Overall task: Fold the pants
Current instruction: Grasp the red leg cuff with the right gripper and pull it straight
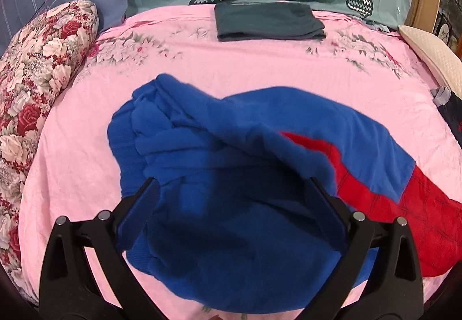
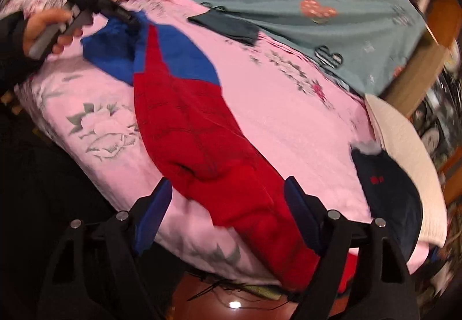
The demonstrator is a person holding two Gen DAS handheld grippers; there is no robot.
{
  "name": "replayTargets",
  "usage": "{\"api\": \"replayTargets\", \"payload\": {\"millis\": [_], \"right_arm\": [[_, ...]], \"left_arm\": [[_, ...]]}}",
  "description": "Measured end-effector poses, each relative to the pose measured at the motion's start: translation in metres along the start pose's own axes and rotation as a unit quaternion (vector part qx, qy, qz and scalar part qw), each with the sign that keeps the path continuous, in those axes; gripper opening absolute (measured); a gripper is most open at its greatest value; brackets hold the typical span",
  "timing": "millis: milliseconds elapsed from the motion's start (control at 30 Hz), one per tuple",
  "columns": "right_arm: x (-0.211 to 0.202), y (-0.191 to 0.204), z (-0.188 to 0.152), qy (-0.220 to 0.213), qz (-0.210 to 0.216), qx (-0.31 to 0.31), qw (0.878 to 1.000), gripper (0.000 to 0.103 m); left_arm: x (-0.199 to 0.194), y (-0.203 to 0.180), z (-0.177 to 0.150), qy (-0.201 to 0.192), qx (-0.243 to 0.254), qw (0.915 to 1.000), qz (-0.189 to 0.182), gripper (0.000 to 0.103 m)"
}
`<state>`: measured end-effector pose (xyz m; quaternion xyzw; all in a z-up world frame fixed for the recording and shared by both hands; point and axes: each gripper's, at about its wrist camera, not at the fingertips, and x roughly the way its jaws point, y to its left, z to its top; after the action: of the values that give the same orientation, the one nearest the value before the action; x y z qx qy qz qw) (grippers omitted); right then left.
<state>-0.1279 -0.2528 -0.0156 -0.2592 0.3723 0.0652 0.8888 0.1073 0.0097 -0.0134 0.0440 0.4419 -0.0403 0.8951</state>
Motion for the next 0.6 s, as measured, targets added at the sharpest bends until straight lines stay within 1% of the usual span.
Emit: {"api": "replayTargets", "payload": {"millis": [33, 67, 100, 133, 167, 200, 233, 267, 300, 333, 367, 400, 467, 500, 533, 567, 600], "right_arm": [[0.009, 0.000, 0.003, 0.010, 0.008, -0.004, 1.000, 0.077], [0.019, 0.000, 0.005, 0.024, 0.024, -0.008, 0.999, 0.063], [0.029, 0.003, 0.007, 0.042, 0.034, -0.021, 0.998, 0.045], [0.034, 0.008, 0.008, 0.044, 0.030, -0.042, 0.998, 0.041], [0.036, 0.012, 0.010, 0.040, 0.036, -0.057, 0.997, 0.027], [0.036, 0.012, 0.010, 0.040, 0.036, -0.057, 0.997, 0.017], [0.036, 0.012, 0.014, 0.044, 0.039, -0.061, 0.996, 0.016], [0.035, 0.006, 0.019, 0.042, 0.043, -0.050, 0.997, 0.015], [0.031, -0.009, 0.027, 0.037, 0.058, -0.019, 0.997, 0.015], [0.023, -0.048, 0.040, 0.019, 0.102, 0.048, 0.993, 0.014], [0.023, -0.048, 0.040, 0.019, 0.102, 0.048, 0.993, 0.014], [0.018, -0.075, 0.049, 0.002, 0.121, 0.084, 0.989, 0.014], [0.019, -0.126, 0.068, -0.018, 0.143, 0.145, 0.979, 0.014], [0.025, -0.154, 0.077, -0.019, 0.153, 0.178, 0.972, 0.015], [0.039, -0.190, 0.088, -0.015, 0.165, 0.219, 0.961, 0.015], [0.055, -0.222, 0.098, -0.016, 0.162, 0.258, 0.952, 0.015], [0.072, -0.249, 0.105, -0.015, 0.148, 0.285, 0.947, 0.015]], "left_arm": [[0.000, 0.003, -0.002, -0.001, 0.000, 1.0000, 0.004, 0.101], [0.000, 0.008, -0.005, -0.002, 0.001, 0.9999, 0.012, 0.101], [0.001, 0.013, -0.007, -0.002, 0.000, 0.9998, 0.020, 0.101], [0.002, 0.019, -0.009, -0.001, -0.003, 0.9995, 0.031, 0.101], [0.002, 0.024, -0.010, 0.002, -0.005, 0.9994, 0.035, 0.101], [0.004, 0.029, -0.011, 0.005, -0.008, 0.9992, 0.039, 0.101], [0.005, 0.033, -0.011, 0.009, -0.011, 0.9990, 0.042, 0.101], [0.007, 0.038, -0.012, 0.014, -0.015, 0.9988, 0.045, 0.101], [0.009, 0.041, -0.012, 0.016, -0.016, 0.9987, 0.046, 0.101], [0.009, 0.043, -0.012, 0.018, -0.016, 0.9985, 0.049, 0.101], [0.012, 0.045, -0.010, 0.019, -0.016, 0.9982, 0.054, 0.101], [0.014, 0.046, -0.009, 0.020, -0.016, 0.9981, 0.056, 0.101], [0.020, 0.048, -0.006, 0.025, -0.018, 0.9977, 0.060, 0.101], [0.023, 0.049, -0.004, 0.029, -0.022, 0.9974, 0.062, 0.101], [0.027, 0.051, -0.001, 0.031, -0.025, 0.9971, 0.065, 0.101], [0.030, 0.052, 0.001, 0.033, -0.028, 0.9968, 0.068, 0.101], [0.033, 0.053, 0.005, 0.034, -0.031, 0.9962, 0.074, 0.101]]}}
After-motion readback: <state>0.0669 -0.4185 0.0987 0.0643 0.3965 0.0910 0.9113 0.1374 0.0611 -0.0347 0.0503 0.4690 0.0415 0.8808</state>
